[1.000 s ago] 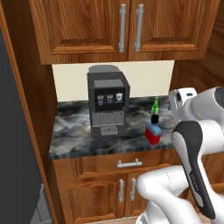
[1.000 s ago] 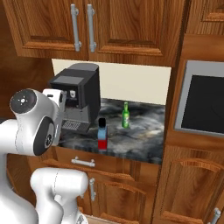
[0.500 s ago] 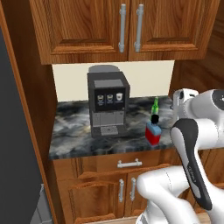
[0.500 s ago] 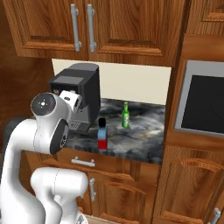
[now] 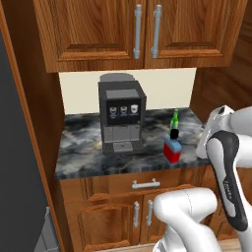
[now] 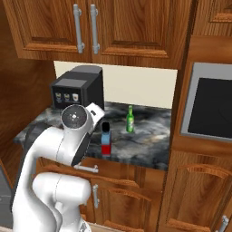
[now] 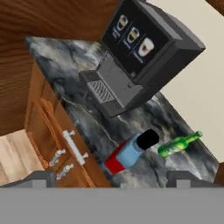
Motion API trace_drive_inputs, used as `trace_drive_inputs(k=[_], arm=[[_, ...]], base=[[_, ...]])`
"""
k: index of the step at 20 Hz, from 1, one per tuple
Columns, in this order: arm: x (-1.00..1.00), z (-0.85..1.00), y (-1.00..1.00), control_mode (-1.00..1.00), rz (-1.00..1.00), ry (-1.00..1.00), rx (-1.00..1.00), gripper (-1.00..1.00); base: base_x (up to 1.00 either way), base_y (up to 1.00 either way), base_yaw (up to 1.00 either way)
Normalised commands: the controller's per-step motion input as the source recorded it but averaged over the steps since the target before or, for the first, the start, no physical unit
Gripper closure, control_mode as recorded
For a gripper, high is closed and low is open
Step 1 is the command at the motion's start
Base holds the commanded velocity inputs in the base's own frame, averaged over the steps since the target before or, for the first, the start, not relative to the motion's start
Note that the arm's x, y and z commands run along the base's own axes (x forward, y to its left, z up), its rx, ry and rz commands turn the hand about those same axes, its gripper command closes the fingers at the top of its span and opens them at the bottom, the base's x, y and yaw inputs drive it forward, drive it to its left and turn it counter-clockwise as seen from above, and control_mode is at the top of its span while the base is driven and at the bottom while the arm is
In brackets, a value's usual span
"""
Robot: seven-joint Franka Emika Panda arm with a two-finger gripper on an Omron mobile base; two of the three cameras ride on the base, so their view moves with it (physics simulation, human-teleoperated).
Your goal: Place the liquor and beer on the top shelf of the fridge to keep them out of children's reach, and place the sweet potato on lower shelves for easy access.
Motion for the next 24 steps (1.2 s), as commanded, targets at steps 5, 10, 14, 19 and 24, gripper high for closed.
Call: trace_drive_inputs(k=[5, 10, 14, 19, 24], arm=[[0.00, -0.35, -0.23, -1.00, -0.05, -0.08, 0.46, -1.00], [0.01, -0.32, 0.00, -1.00, 0.00, -0.15, 0.37, -1.00], [0.01, -0.53, 0.04, -1.00, -0.06, -0.14, 0.33, -1.00], [0.05, -0.50, 0.13, -1.00, -0.10, -0.04, 0.34, -1.00], [0.07, -0.28, 0.25, -1.00, -0.09, -0.04, 0.32, -1.00]], base=[[0.00, 0.00, 0.00], [0.00, 0.00, 0.00], [0.00, 0.00, 0.00], [0.00, 0.00, 0.00], [0.00, 0.00, 0.00]])
